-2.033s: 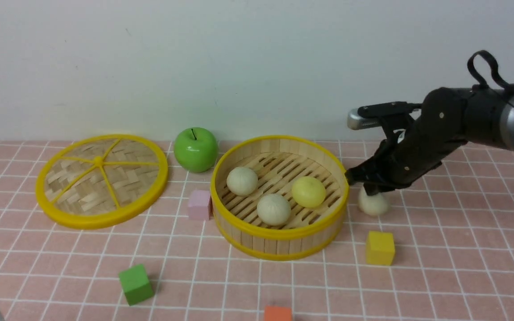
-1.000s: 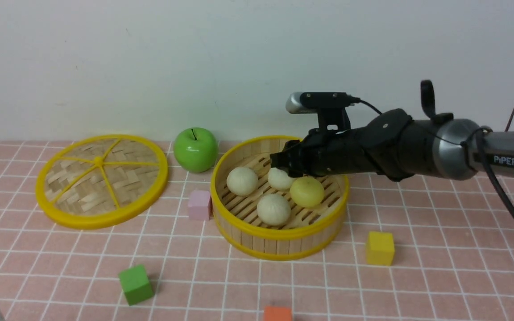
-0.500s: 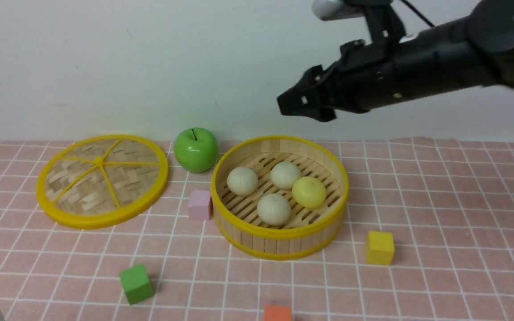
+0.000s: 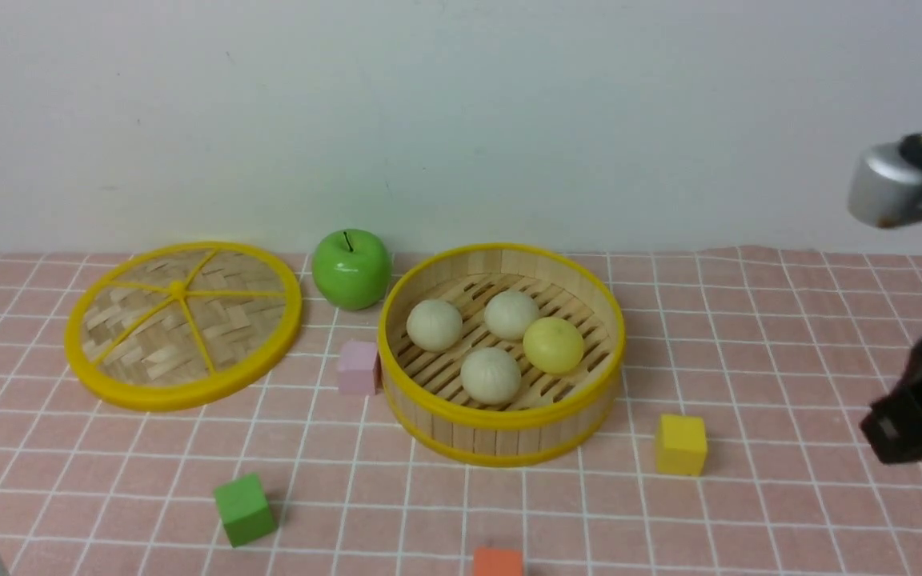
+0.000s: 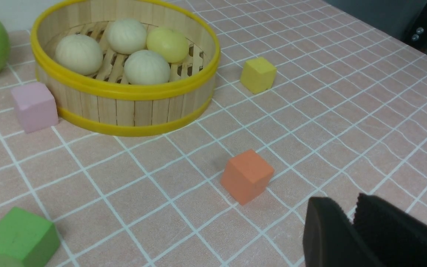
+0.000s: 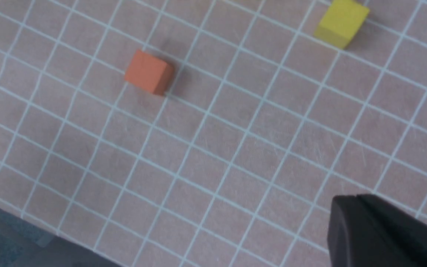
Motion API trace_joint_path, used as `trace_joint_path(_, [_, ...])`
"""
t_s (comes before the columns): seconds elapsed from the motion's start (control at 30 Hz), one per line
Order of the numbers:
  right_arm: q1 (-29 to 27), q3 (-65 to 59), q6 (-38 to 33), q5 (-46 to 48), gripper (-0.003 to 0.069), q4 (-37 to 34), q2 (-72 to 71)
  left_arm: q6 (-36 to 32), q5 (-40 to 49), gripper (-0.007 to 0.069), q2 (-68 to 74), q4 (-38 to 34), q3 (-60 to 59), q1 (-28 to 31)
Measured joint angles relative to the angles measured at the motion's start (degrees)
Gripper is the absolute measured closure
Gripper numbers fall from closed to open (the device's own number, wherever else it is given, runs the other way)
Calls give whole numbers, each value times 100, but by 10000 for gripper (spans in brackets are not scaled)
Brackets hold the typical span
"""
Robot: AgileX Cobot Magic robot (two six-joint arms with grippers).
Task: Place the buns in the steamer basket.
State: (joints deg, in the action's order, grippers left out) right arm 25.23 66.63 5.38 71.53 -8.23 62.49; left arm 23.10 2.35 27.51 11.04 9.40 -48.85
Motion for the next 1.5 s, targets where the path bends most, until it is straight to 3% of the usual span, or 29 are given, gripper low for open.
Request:
trace_joint_path(0.43, [-13,-81,6,53,610,180,-1131,0,6,494,0,0,0,0])
trace_joint_path(0.53, [-327,-405,-109,-62,609,428,-1604,0,6,494,0,0,0,0])
trace_joint_path(0.63, [-804,-1178,-319,-802,608,472,-2329,0,6,494,0,0,0,0])
trace_joint_path(0.77, [-1613,-3699,-712,-3036,608,554,-4160,0,6,491,0,0,0,0])
trace_joint_path(0.97, [-2048,-6313,-654,-4794,608,731,-5816,0,6,482,0,0,0,0])
trace_joint_path(1.13, [-2143,-6746,-285,-4973,608,757,-6297,0,6,480,0,0,0,0])
trace_joint_path(1.5, [-2153,-6746,-250,-4969,595,769,-6308,0,6,471,0,0,0,0])
